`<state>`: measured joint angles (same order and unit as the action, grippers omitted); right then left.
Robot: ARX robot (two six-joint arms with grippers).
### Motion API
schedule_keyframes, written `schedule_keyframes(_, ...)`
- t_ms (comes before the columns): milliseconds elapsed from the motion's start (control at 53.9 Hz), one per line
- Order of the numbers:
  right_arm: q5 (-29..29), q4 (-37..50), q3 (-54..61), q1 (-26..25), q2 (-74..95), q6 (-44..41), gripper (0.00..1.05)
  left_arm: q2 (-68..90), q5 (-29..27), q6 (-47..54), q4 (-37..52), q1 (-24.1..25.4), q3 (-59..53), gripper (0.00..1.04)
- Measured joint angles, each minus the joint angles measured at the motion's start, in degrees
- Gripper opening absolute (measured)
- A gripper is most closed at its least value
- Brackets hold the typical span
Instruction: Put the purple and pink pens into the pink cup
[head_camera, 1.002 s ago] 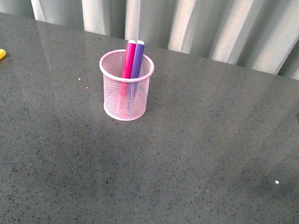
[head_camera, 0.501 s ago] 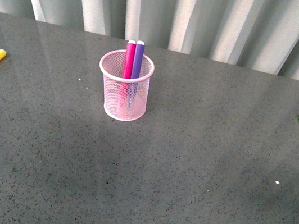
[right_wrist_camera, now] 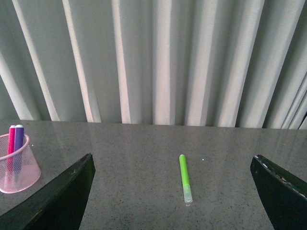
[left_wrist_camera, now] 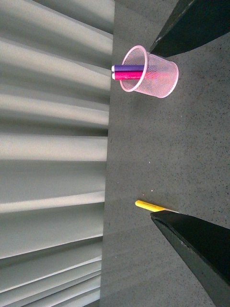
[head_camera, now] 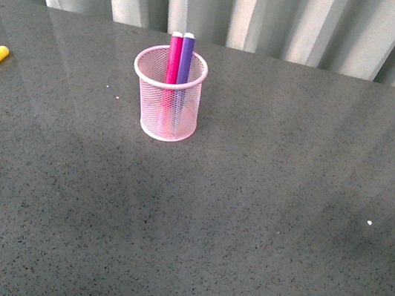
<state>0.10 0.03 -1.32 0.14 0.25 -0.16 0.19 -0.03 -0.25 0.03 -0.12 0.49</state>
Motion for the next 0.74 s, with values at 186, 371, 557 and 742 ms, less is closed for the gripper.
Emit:
schedule_keyframes(186,0.0,0.0,0.0,0.0,0.0,0.0,0.98,0.0,0.0,0.0,0.0,0.0,0.0,0.98)
schedule_keyframes(371,0.0,0.0,0.0,0.0,0.0,0.0,0.98,0.0,0.0,0.0,0.0,0.0,0.0,0.98)
schedule_keyframes(557,-0.02,0.0,0.0,0.0,0.0,0.0,0.98,0.0,0.0,0.0,0.0,0.0,0.0,0.98)
schedule_keyframes(742,0.0,0.0,0.0,0.0,0.0,0.0,0.98,0.0,0.0,-0.02,0.0,0.0,0.0,0.98)
